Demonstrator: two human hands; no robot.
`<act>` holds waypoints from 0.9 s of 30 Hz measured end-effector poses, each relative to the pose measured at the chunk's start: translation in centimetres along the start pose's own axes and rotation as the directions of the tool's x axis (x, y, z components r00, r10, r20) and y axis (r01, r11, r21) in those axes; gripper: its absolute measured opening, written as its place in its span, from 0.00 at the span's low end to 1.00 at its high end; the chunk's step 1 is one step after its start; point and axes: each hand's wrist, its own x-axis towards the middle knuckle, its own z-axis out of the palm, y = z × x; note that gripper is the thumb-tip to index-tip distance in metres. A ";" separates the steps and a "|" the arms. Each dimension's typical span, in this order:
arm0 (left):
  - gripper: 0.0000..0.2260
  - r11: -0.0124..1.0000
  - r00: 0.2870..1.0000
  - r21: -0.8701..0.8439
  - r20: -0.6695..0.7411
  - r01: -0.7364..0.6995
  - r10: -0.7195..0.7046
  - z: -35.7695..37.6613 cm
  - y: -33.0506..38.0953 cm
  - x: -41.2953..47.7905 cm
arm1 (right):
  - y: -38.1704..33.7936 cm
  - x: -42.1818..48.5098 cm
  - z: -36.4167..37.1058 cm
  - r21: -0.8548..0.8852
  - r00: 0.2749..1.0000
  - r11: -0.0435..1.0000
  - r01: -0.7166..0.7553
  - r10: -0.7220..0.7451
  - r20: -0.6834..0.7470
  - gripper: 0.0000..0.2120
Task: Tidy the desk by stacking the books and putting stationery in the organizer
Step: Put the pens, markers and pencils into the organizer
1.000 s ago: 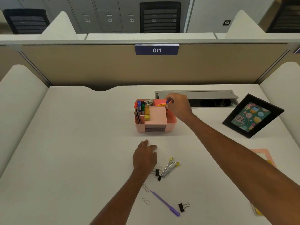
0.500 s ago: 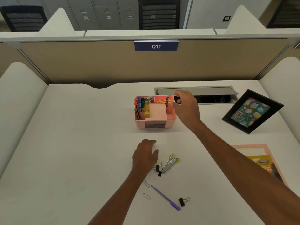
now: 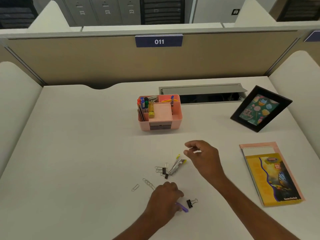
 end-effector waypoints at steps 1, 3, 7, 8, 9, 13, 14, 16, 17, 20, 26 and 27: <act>0.19 0.998 1.000 0.049 0.012 -0.026 0.026 0.4 0.0 -0.1 | 0.4 -0.8 -0.2 -0.001 1.000 1.000 -0.016 0.016 0.009 0.11; 0.17 0.990 0.997 0.126 0.033 -0.068 0.064 1.2 -0.1 -0.2 | 1.1 -2.2 -0.5 0.000 0.998 0.998 -0.055 0.055 0.018 0.11; 0.11 0.971 0.994 0.212 0.034 -0.111 0.107 3.0 -0.8 -0.2 | 1.9 -4.4 -0.8 0.024 0.991 0.991 -0.130 0.129 0.023 0.11; 0.11 0.967 0.993 0.225 0.023 -0.117 0.114 3.3 -1.0 -0.2 | 2.1 -4.9 -0.8 0.029 0.990 0.990 -0.140 0.139 0.022 0.12; 0.10 0.964 0.992 0.236 0.002 -0.122 0.125 3.7 -1.1 -0.1 | 2.2 -5.3 -0.8 0.033 0.989 0.988 -0.149 0.149 0.021 0.11; 0.07 0.967 0.983 0.212 -0.086 -0.142 0.163 4.3 -1.4 -0.1 | 2.6 -6.4 -1.0 0.026 0.985 0.984 -0.174 0.173 0.025 0.11; 0.07 0.969 0.982 0.207 -0.099 -0.135 0.158 4.4 -1.4 -0.1 | 2.7 -6.5 -1.0 0.021 0.984 0.984 -0.179 0.178 0.028 0.11; 0.09 0.973 0.982 0.200 -0.120 -0.118 0.144 4.3 -1.4 0.0 | 2.8 -6.8 -1.1 0.018 0.982 0.982 -0.188 0.187 0.033 0.11; 0.11 0.977 0.983 0.186 -0.132 -0.101 0.127 4.2 -1.3 0.0 | 2.9 -6.8 -1.3 0.015 0.981 0.981 -0.191 0.191 0.034 0.11; 0.10 0.999 0.973 0.048 -0.229 -0.024 0.034 3.1 -0.3 0.4 | 2.8 -6.8 -1.8 0.008 0.978 0.979 -0.204 0.204 0.044 0.08; 0.03 0.895 0.885 -0.437 -0.380 0.083 -0.268 -1.3 1.9 2.0 | 1.7 -6.3 -2.6 0.142 0.970 0.963 -0.231 0.217 0.106 0.07; 0.03 0.861 0.867 -0.503 -0.391 0.079 -0.308 -1.9 2.1 2.3 | 1.3 -6.2 -2.7 0.181 0.972 0.957 -0.225 0.207 0.115 0.08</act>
